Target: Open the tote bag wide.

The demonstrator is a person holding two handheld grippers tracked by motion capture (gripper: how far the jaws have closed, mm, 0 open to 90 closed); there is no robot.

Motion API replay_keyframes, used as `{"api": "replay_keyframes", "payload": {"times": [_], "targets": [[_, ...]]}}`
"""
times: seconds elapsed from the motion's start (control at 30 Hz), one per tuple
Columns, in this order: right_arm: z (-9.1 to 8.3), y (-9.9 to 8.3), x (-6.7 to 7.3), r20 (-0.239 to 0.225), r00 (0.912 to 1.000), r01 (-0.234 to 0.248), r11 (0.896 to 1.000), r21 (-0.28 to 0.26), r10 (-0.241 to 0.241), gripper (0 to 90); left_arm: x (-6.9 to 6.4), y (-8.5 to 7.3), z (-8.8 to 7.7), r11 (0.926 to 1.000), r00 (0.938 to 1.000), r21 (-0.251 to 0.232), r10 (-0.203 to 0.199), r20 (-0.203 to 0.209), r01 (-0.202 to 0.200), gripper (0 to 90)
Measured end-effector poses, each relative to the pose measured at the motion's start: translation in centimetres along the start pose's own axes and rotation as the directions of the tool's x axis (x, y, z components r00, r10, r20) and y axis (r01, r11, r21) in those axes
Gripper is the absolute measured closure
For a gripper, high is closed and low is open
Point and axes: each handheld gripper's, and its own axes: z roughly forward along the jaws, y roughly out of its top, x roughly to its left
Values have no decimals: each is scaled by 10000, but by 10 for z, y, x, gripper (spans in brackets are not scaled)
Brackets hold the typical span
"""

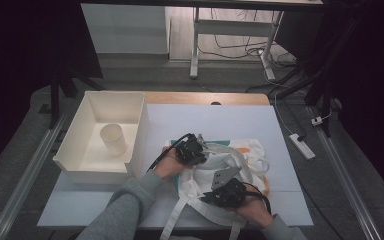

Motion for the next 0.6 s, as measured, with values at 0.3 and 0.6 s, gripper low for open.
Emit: {"api": "replay_keyframes", "payload": {"times": [0.3,0.6], "targets": [[-16,4,8,295,9995,87,9995,-293,-78,871,12,-2,-33,9814,9952,-1711,-931,-297,867,854],[-26,8,21,173,9995,277,9991,-330,-272,873,23,-7,-43,9672,9864,-1976,-1644,-76,1597,854]]}}
